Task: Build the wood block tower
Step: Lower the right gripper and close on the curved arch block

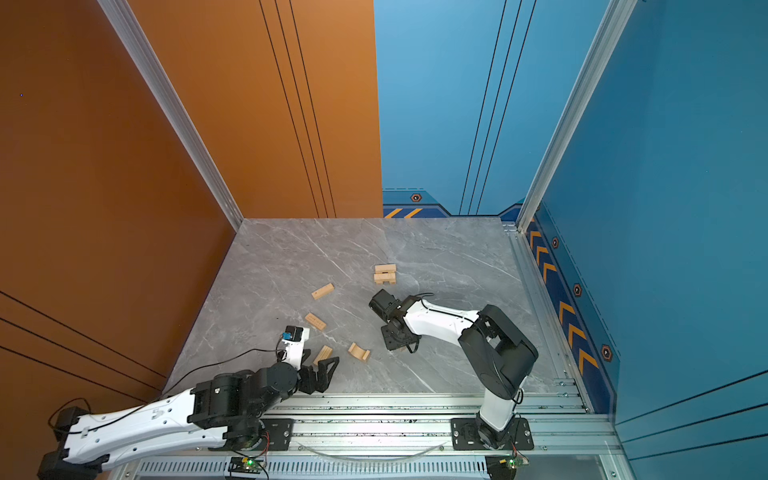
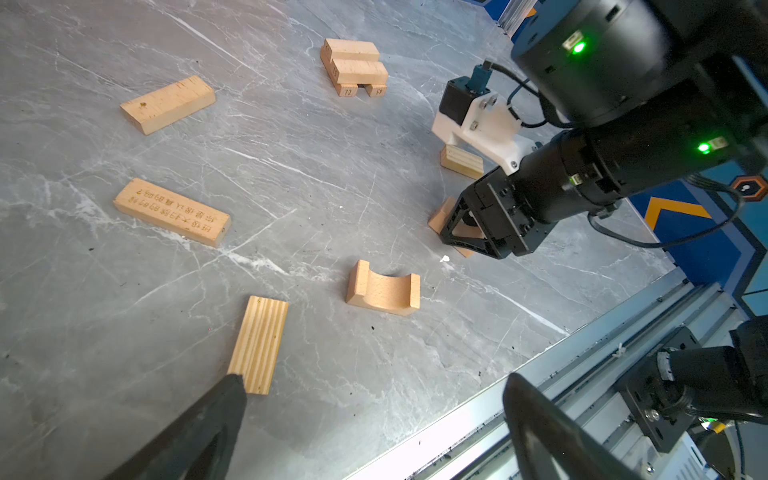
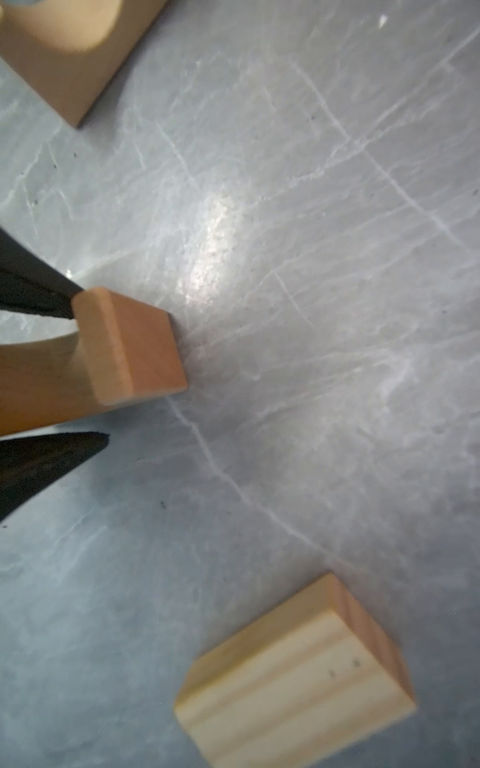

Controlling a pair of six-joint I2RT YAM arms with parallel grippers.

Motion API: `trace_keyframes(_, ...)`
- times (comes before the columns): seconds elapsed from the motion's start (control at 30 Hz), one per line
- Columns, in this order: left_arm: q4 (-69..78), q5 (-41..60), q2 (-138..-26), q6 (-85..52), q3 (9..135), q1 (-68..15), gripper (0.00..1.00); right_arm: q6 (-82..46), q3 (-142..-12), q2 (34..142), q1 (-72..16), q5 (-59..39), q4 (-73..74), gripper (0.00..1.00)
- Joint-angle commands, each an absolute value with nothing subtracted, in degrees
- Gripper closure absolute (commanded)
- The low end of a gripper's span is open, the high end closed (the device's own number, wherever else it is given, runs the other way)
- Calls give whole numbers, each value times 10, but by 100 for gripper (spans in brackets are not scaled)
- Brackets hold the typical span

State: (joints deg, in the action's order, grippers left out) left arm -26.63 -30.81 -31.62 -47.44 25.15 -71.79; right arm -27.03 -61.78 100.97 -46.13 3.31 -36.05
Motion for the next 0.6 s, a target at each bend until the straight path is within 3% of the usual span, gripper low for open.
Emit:
trace_keyframes(0.0,-279,-308,-313,-468,243,-714,2,-272,-634,1029,-464,51,-393,54)
trace_keyframes(0.17,-281,-310,-314,-467,245,-715,2,-271,-640,1047,-465,48,-393,54)
trace_keyframes(0.33,-282,-310,-316,-466,248,-713,2,-271,-642,1052,-463,52,-397,68)
trace_keyframes(0.57,-284,-311,-325,-458,257,-707,2,-273,-654,1037,-454,57,-408,71)
